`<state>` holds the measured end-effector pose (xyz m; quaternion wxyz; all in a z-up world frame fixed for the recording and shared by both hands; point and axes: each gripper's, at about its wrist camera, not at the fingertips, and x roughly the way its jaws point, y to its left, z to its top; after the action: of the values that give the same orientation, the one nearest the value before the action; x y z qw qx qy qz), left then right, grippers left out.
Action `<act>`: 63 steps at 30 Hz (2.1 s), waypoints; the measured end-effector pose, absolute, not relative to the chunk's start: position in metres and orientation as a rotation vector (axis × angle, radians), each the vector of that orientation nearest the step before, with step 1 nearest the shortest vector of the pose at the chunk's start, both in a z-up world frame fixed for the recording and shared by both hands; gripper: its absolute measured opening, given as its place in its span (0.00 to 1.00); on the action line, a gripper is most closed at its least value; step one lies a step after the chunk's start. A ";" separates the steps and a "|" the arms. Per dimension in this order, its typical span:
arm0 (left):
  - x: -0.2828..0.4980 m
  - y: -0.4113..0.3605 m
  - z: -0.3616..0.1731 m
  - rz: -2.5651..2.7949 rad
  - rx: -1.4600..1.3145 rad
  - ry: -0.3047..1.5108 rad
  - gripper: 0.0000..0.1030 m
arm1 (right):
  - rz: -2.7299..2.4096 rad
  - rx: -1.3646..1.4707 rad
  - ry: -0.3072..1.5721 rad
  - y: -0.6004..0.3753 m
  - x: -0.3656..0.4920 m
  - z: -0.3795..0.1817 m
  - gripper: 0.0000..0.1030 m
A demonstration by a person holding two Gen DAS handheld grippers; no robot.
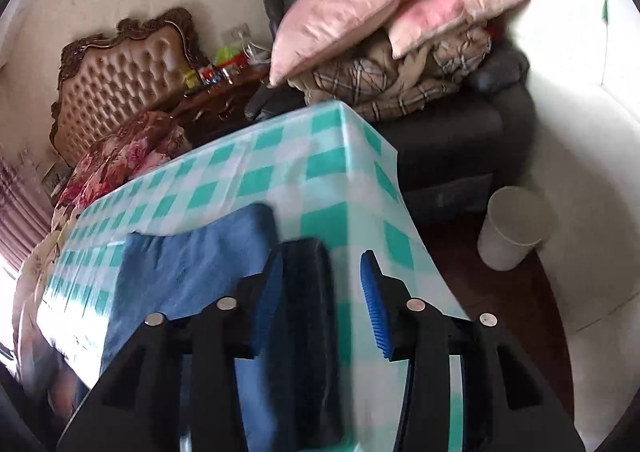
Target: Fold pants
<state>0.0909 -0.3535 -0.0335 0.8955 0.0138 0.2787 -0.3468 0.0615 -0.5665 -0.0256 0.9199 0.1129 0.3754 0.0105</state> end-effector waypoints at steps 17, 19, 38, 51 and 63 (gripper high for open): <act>0.219 -0.460 -0.088 -0.850 0.156 0.859 0.18 | -0.200 0.156 0.918 -0.515 0.056 -0.099 0.23; 0.224 -0.469 -0.101 -0.843 0.191 0.893 0.18 | -0.216 0.137 0.921 -0.512 0.056 -0.098 0.23; 0.110 -0.327 -0.060 -0.691 0.098 0.831 0.72 | -0.324 0.106 0.871 -0.489 0.027 -0.077 0.38; 0.018 -0.221 -0.059 -0.502 0.105 0.864 0.98 | -0.392 0.005 0.941 -0.434 -0.013 -0.081 0.53; -0.003 -0.214 -0.032 -0.525 0.066 0.817 0.98 | -0.426 -0.008 0.867 -0.400 -0.054 -0.030 0.57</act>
<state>-0.0033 -0.2144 -0.0322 0.8839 0.0316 0.3926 -0.2523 -0.0535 -0.4003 -0.0299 0.8855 -0.0039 0.4170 -0.2049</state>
